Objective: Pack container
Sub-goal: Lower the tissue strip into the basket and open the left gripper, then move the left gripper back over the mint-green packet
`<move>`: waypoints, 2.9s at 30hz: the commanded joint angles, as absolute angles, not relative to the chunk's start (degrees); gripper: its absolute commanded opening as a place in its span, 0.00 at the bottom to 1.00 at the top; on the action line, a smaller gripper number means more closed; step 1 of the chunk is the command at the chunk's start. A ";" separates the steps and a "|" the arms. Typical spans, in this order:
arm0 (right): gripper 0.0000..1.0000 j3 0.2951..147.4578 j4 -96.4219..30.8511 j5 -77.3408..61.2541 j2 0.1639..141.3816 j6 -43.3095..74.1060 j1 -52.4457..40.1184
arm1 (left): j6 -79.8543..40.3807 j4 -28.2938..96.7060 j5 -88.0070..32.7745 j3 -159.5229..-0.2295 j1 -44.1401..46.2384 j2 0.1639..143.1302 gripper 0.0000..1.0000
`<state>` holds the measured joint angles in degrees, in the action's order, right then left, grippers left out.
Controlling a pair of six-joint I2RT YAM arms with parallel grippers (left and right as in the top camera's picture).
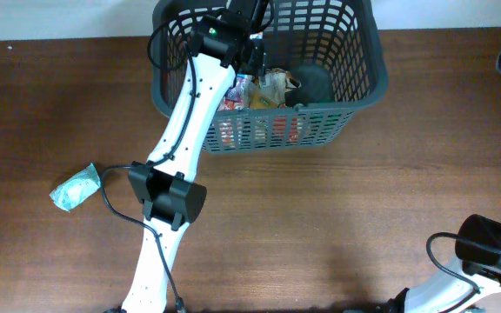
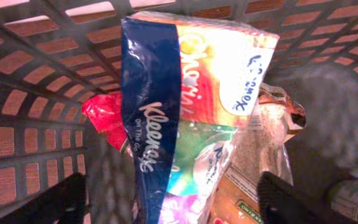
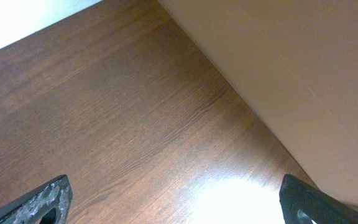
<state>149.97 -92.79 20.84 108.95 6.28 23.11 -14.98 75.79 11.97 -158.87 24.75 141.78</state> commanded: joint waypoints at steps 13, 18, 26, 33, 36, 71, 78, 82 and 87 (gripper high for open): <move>0.99 149.80 -92.62 20.51 109.14 7.18 23.27 | -15.03 76.25 11.77 -170.69 24.53 136.11 0.96; 0.99 149.80 -92.62 20.51 109.14 7.18 23.27 | -14.92 78.00 11.77 -174.34 24.56 130.15 0.99; 0.99 149.80 -92.62 20.51 109.14 7.16 23.27 | -14.98 83.26 12.80 -174.43 24.43 125.62 0.99; 0.99 149.80 -92.62 20.51 109.14 7.16 23.27 | -45.52 96.68 30.48 -174.32 20.45 124.42 0.99; 0.99 149.80 -92.62 20.51 109.14 7.16 23.27 | -50.26 96.68 24.84 -174.28 16.80 123.35 0.99; 0.99 149.80 -92.62 20.51 109.14 7.16 23.27 | -48.56 96.68 2.31 -147.15 -24.32 118.17 0.99; 0.99 149.80 -92.62 20.51 109.14 7.16 23.27 | -51.35 96.68 4.29 -133.99 -26.30 111.70 0.99; 0.99 149.80 -92.62 20.51 109.14 7.16 23.27 | -55.83 96.68 6.57 -125.16 -26.26 106.67 0.99; 0.99 149.80 -92.62 20.51 109.14 7.16 23.27 | -76.09 96.60 9.93 -113.34 -26.33 99.42 0.99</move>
<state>149.97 -92.82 20.84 108.95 6.31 23.11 -61.67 96.44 7.18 -117.95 -26.22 103.59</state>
